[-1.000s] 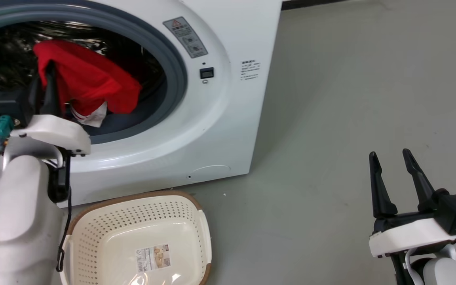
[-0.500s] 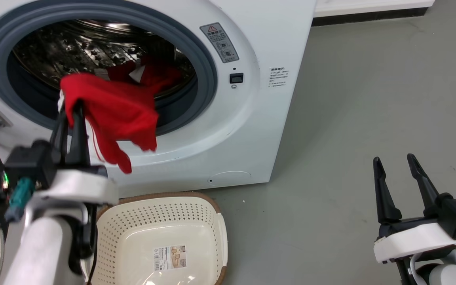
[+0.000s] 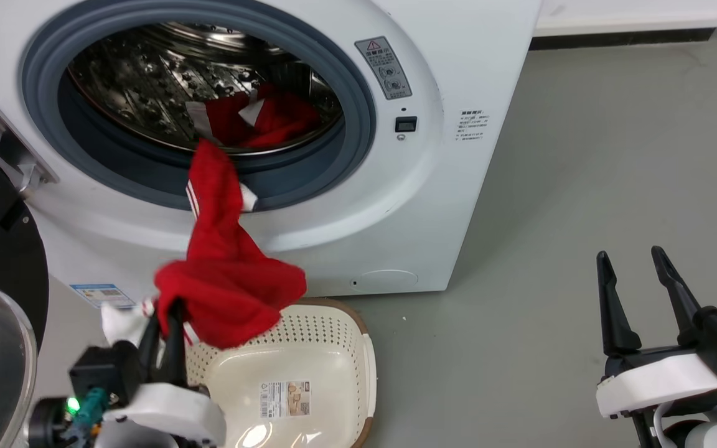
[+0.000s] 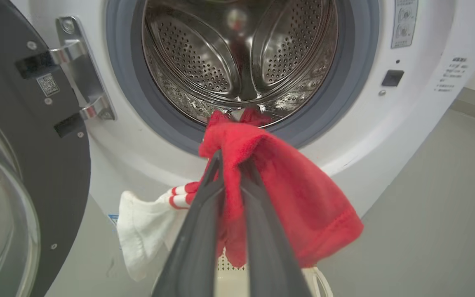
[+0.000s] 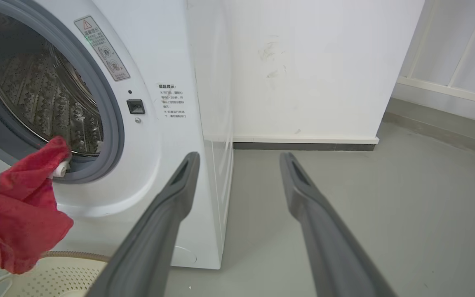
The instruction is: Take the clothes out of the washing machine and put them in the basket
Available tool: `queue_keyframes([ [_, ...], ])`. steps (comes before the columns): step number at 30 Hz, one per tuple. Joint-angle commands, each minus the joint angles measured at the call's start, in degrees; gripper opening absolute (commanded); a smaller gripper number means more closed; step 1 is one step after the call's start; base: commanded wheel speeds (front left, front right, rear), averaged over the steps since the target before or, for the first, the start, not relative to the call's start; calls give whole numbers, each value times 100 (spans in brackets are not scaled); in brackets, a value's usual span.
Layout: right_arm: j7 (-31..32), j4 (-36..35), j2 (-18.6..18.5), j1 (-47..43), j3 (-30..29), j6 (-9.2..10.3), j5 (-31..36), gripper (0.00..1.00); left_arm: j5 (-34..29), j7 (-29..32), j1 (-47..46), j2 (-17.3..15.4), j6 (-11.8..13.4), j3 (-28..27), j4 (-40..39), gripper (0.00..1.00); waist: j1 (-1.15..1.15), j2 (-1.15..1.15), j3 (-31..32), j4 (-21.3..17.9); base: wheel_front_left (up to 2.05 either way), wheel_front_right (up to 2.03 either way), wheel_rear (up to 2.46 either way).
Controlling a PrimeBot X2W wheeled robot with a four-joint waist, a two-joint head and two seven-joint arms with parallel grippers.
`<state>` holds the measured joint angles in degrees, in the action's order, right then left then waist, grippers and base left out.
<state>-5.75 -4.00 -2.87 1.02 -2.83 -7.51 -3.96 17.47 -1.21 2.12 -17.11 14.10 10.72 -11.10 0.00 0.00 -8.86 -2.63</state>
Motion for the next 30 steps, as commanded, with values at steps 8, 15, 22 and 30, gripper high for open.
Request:
queue_keyframes([
  [8,11,-126,0,203,111,4,-31,100,475,-323,-31,363,-299,113,1816,0,0,0,-500,-162,0,0,0],
  [15,-38,-94,0,420,58,4,-57,100,706,-693,-636,645,-604,157,3418,0,0,0,-1022,-383,0,0,0],
  [22,-108,-91,0,628,96,4,-113,100,777,-825,-1435,760,-879,222,4894,0,0,0,-1471,-557,0,0,0],
  [30,-227,-60,0,990,177,4,-162,100,794,-994,-2624,799,-1120,262,6663,0,0,0,-2271,-837,0,0,0],
])
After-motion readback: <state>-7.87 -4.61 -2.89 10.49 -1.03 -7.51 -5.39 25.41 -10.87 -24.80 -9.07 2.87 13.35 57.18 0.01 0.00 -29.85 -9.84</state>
